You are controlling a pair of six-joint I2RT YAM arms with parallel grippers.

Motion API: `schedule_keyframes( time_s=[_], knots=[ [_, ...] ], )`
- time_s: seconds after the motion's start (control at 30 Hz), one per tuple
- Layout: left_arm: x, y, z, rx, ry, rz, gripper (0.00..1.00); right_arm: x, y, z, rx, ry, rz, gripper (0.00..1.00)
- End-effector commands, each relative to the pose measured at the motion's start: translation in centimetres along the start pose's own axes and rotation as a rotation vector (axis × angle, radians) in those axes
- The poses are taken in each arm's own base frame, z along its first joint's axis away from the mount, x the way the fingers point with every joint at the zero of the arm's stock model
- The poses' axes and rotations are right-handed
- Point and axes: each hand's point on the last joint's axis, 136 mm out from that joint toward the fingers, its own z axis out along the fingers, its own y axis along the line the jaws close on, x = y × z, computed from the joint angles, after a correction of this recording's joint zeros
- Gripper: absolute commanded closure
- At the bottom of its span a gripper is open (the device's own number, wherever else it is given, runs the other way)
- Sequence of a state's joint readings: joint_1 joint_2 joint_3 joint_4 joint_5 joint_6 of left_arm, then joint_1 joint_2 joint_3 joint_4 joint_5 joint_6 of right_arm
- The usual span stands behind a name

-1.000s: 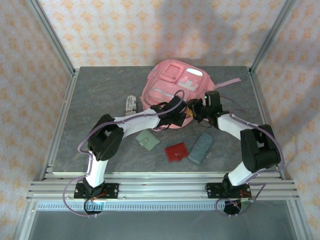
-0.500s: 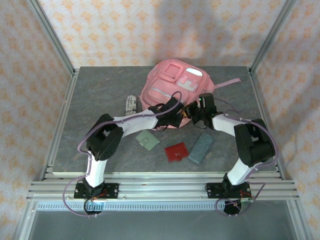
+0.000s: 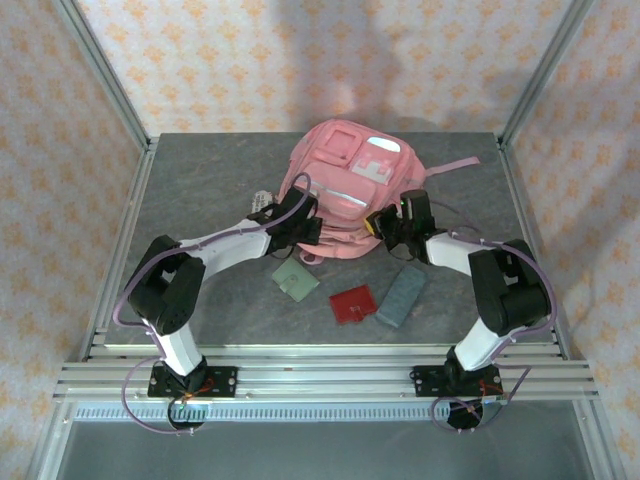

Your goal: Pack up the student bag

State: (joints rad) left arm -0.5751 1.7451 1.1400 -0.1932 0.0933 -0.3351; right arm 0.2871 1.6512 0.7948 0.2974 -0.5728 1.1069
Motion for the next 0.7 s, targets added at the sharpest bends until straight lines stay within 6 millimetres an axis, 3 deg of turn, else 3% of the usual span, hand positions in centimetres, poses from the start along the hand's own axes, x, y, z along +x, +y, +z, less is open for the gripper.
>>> schedule_keyframes(
  time_s=[0.0, 0.2, 0.3, 0.33, 0.4, 0.43, 0.5, 0.67],
  knots=[
    [3.3, 2.6, -0.4, -0.092, 0.11, 0.0, 1.0, -6.3, 3.1, -2.1, -0.063, -0.215, -0.001, 1.0],
    [2.7, -4.4, 0.1, 0.04, 0.081, 0.071, 1.0, -11.0, 6.9, -2.8, -0.075, -0.277, -0.048, 1.0],
    [1.6, -7.7, 0.9, 0.097, 0.052, 0.067, 1.0, -12.3, 8.0, -2.8, -0.06, -0.289, -0.076, 1.0],
    [1.1, -8.5, 1.2, 0.111, 0.038, 0.061, 1.0, -12.1, 8.1, -2.6, -0.059, -0.271, -0.084, 0.96],
    [0.2, -9.8, 1.7, 0.135, 0.016, 0.048, 1.0, -11.0, 7.6, -2.2, -0.044, -0.219, -0.08, 0.73],
    [-0.4, -10.2, 1.5, 0.144, 0.003, 0.042, 1.0, -10.3, 6.8, -2.0, -0.022, -0.195, -0.073, 0.69],
    [-0.1, -10.3, 2.8, 0.138, 0.021, 0.043, 1.0, -8.7, 5.2, -2.4, 0.022, -0.162, -0.078, 0.62],
    [-0.3, -10.5, 2.6, 0.145, 0.02, 0.052, 1.0, -5.6, 2.7, -5.1, 0.052, -0.134, -0.105, 0.56]
  ],
)
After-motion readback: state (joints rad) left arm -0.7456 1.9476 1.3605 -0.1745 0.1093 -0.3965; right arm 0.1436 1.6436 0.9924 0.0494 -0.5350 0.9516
